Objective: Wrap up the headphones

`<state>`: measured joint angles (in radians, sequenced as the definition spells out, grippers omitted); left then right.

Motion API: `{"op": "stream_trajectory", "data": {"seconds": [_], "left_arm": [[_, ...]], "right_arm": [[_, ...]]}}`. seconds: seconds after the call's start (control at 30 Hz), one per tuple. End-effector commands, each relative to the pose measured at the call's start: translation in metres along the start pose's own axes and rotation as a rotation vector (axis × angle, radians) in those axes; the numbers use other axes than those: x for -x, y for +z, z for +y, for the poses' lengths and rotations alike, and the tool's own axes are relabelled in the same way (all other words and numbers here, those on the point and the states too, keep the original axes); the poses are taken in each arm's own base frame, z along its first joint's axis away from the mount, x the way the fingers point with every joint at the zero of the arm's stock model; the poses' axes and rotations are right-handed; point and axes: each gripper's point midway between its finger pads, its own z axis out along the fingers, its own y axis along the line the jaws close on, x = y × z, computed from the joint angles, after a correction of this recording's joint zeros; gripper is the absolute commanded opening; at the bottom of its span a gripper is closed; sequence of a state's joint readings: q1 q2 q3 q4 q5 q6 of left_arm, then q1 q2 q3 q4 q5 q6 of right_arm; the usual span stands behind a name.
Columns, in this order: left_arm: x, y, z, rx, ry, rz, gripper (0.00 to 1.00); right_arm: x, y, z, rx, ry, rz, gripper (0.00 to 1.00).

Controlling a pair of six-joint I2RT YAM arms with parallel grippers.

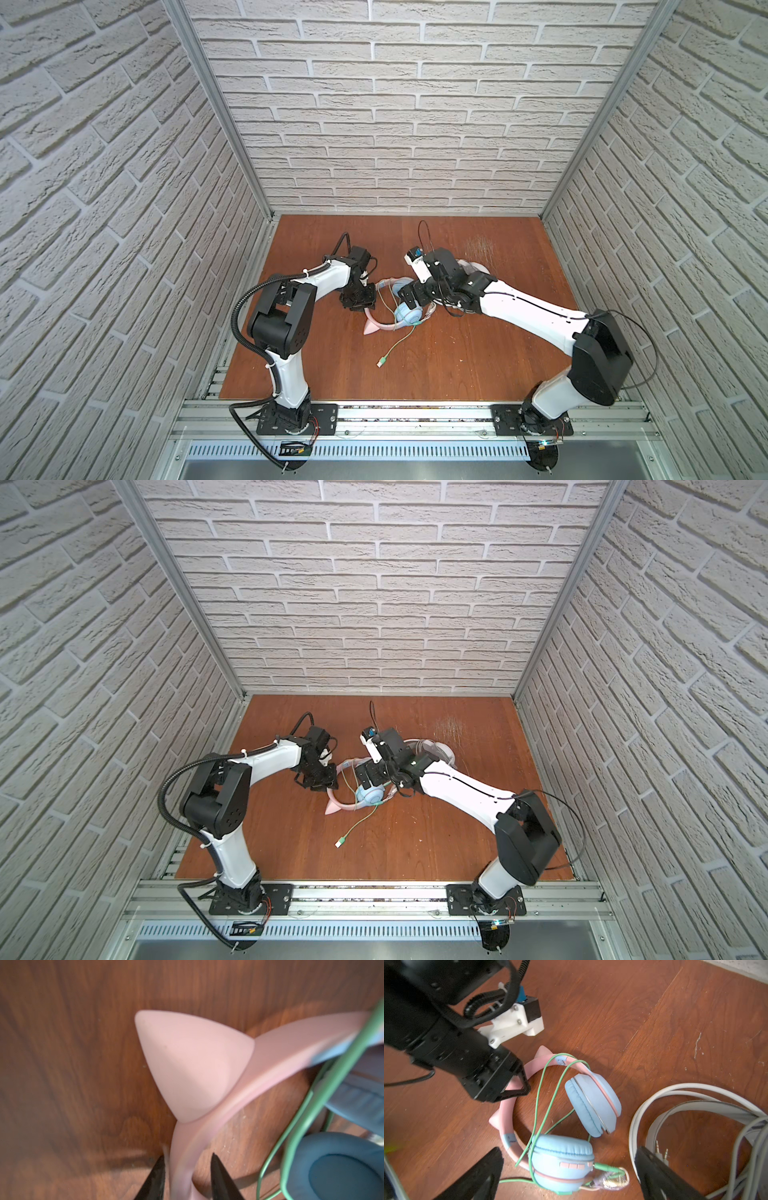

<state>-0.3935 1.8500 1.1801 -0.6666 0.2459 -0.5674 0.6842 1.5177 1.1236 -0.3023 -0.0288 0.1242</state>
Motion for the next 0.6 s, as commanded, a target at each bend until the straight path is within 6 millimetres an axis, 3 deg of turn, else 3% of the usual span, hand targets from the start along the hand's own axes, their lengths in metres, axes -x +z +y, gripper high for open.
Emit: {"op": "stream_trajectory", "data": {"seconds": [0.0, 0.2, 0.23, 0.27, 0.37, 0.47, 0.57], "left_arm": [[-0.001, -0.001, 0.008, 0.031, -0.002, 0.02, 0.46], [0.0, -0.008, 0.009, 0.046, 0.024, 0.015, 0.53], [-0.001, -0.008, 0.012, 0.053, 0.029, 0.022, 0.53], [-0.003, -0.008, 0.014, 0.06, 0.036, 0.03, 0.54], [-0.006, -0.009, 0.021, 0.076, 0.045, 0.045, 0.52], [-0.006, -0.01, 0.026, 0.076, 0.052, 0.05, 0.52], [-0.006, -0.01, 0.031, 0.075, 0.072, 0.065, 0.5]], "right_arm": [[0.029, -0.021, 0.016, 0.076, -0.188, -0.155, 1.0], [-0.001, -0.031, 0.02, 0.113, -0.378, -0.031, 0.99], [-0.005, -0.032, 0.022, 0.13, -0.402, -0.021, 0.95], [-0.011, -0.033, 0.025, 0.153, -0.432, -0.007, 0.88], [-0.026, -0.033, 0.031, 0.198, -0.483, 0.05, 0.53], [-0.049, -0.029, 0.043, 0.244, -0.556, 0.135, 0.34], [-0.074, -0.022, 0.058, 0.278, -0.637, 0.214, 0.22]]}}
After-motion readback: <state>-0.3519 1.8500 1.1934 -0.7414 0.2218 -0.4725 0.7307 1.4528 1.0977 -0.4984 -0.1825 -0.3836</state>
